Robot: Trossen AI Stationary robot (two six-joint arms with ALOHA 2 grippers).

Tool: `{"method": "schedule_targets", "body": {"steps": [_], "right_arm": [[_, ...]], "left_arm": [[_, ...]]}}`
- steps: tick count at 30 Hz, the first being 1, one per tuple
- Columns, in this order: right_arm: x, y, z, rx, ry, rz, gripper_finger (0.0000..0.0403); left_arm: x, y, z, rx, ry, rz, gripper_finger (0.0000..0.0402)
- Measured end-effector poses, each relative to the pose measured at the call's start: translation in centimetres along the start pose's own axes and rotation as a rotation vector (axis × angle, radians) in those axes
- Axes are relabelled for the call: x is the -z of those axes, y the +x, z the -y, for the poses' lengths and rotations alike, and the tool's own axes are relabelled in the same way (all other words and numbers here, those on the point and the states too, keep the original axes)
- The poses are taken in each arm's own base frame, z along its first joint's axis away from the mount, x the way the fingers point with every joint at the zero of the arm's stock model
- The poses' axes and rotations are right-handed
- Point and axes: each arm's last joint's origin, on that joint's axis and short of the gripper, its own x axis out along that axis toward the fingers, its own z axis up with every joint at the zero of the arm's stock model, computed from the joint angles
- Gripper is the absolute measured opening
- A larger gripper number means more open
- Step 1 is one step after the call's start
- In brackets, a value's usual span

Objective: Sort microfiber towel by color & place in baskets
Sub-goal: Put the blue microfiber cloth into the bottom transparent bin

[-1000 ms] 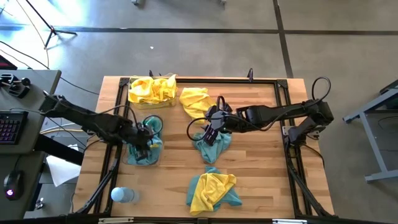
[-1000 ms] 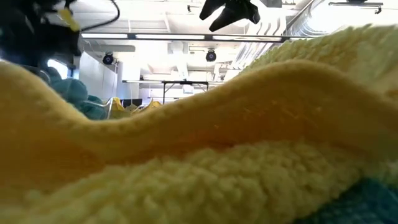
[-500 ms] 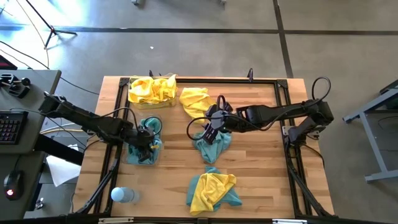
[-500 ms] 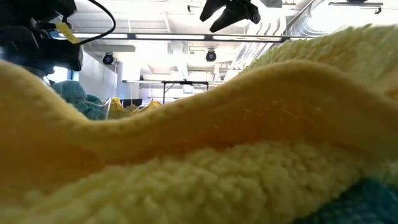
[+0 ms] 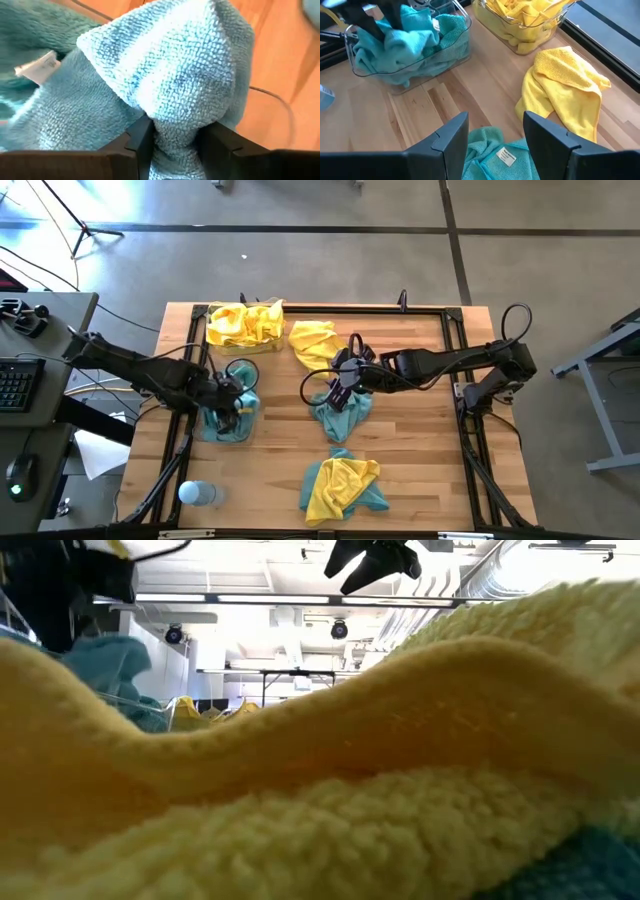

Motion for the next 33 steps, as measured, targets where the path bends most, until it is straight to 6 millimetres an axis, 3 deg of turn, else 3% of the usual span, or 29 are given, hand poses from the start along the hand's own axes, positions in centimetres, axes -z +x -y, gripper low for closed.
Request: {"method": "schedule_targets", "body": {"steps": [6,11,28,33], "right_arm": [[0.0,0.0,0.0,0.001,0.028,0.000,0.0185],[-0.1,0.0,0.1,0.037,0.057,0.023,0.0185],[-0.1,0.0,0.2,0.084,0.149,0.057,0.0185],[-0.1,0.0,0.2,0.087,0.156,0.059,0.0185]], "left_arm": [[-0.5,-2.6,0.1,-0.023,0.004,-0.021,0.0121],[-0.1,-2.9,-0.4,-0.091,0.013,-0.054,0.0122],[2.1,4.0,-1.4,-0.088,0.046,-0.038,0.0122],[2.5,4.3,-1.7,-0.107,0.052,-0.061,0.0122]]}}
